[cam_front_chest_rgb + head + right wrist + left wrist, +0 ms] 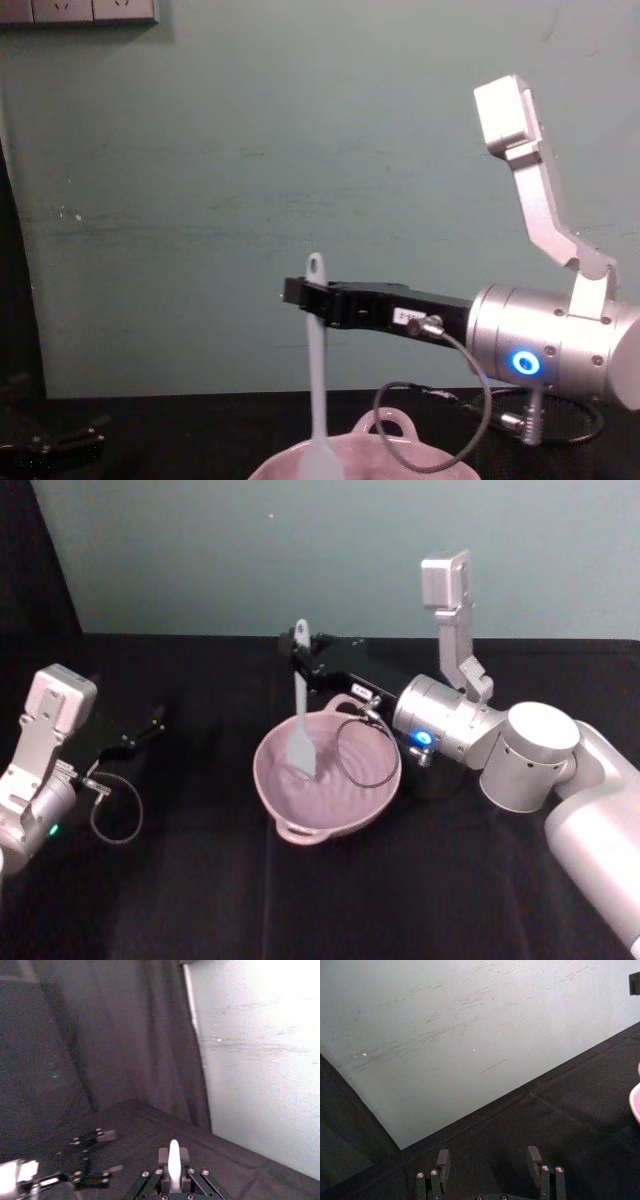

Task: Use the one hand to pick up the spoon and stir the clear water in the bowl.

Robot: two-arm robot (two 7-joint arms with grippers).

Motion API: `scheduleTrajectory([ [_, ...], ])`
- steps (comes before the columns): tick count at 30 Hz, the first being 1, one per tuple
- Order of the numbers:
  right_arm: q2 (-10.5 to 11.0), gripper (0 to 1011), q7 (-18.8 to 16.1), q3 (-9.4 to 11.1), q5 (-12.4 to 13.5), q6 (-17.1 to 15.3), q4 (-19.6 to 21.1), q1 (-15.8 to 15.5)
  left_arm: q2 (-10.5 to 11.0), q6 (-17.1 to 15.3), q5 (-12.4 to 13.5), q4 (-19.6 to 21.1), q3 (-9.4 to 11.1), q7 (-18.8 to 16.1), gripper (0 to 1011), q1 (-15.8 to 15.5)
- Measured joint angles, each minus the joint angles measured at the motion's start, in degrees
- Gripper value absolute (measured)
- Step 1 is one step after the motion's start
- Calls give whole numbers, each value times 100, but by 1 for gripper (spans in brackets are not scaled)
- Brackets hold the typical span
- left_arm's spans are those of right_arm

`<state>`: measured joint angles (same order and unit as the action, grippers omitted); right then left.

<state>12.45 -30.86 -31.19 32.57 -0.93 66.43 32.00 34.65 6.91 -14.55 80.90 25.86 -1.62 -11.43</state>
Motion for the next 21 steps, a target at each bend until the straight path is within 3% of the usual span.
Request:
scheduleTrajectory([
  [8,92,114,110,239,-21,77,-71,-17,0,0,0,0,0,0,1011,0],
  [21,489,114,273,518,79,-36,820,-681,0,0,0,0,0,0,1011,0],
])
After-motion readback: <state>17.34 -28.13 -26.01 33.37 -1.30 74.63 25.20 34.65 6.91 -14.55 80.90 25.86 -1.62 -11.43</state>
